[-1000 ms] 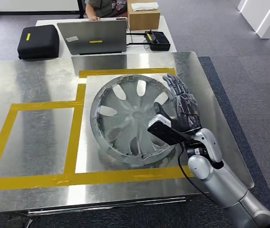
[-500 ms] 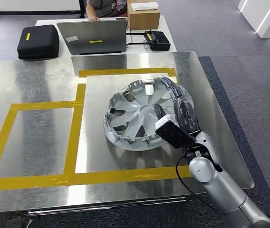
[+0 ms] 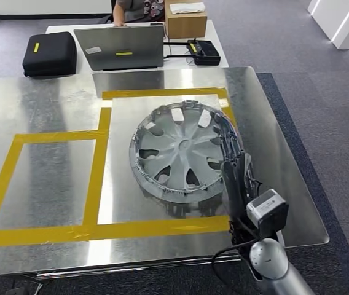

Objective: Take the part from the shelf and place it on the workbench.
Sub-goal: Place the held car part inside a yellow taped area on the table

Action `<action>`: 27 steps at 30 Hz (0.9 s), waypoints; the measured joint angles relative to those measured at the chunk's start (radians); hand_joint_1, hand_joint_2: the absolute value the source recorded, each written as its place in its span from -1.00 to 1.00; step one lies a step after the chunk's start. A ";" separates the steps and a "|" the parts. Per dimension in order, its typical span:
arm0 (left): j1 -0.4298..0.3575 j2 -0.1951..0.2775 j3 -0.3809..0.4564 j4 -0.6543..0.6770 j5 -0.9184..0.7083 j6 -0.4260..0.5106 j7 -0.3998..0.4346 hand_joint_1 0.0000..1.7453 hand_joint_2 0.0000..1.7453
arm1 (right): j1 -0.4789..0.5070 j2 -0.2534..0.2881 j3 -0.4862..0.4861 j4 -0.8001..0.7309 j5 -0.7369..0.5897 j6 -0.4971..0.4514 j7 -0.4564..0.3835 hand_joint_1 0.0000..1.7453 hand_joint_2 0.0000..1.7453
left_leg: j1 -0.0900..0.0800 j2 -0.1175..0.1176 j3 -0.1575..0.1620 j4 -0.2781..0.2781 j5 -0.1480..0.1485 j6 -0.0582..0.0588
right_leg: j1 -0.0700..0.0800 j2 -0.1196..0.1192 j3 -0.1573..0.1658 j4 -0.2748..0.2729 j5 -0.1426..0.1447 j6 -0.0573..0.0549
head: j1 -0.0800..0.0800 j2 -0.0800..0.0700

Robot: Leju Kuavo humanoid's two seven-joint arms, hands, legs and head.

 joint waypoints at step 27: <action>0.017 -0.035 0.050 -0.034 0.017 -0.016 0.000 -1.00 -1.00 | 0.176 0.001 0.054 -0.114 -0.123 0.011 -0.088 -1.00 -1.00 | 0.011 0.013 -0.057 0.203 -0.151 -0.045 | -0.001 -0.011 -0.042 0.013 0.059 -0.044 | -0.003 0.000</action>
